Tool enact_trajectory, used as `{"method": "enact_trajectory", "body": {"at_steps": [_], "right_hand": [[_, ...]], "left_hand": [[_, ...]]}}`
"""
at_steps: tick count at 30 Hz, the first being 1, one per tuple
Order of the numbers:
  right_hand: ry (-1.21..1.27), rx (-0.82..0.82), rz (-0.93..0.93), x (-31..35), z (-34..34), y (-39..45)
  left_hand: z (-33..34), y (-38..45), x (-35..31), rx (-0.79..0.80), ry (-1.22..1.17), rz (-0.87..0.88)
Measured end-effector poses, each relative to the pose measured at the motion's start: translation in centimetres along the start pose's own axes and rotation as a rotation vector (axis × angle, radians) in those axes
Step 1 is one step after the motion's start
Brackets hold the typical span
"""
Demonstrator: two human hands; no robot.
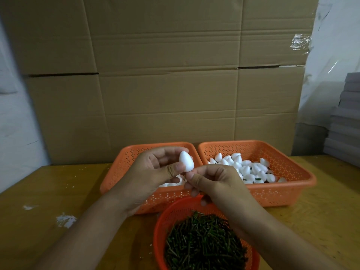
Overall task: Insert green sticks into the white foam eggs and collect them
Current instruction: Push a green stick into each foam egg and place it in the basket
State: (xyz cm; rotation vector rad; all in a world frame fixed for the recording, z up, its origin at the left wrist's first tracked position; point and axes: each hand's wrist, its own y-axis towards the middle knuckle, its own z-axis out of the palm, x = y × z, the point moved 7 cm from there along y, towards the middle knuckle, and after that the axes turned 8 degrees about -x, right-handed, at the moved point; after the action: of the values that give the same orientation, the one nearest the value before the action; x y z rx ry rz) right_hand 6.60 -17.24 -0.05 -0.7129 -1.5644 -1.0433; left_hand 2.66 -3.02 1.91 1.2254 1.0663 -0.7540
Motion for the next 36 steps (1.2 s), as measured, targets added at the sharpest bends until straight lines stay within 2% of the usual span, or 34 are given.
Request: {"method": "enact_trajectory", "body": {"at_steps": [7,27,36], "right_hand": [[0.057,-0.104,0.025,0.08,-0.83,0.14],[-0.006,-0.049,0.001,0.34,-0.52,-0.06],[0.01,-0.083,-0.027,0.47,-0.64,-0.11]], "left_hand": [[0.13,0.06,0.1,-0.024,0.039,0.027],[0.04,0.17,0.17,-0.014,0.045,0.05],[-0.05,0.13,0.24,-0.039,0.044,0.035]]}}
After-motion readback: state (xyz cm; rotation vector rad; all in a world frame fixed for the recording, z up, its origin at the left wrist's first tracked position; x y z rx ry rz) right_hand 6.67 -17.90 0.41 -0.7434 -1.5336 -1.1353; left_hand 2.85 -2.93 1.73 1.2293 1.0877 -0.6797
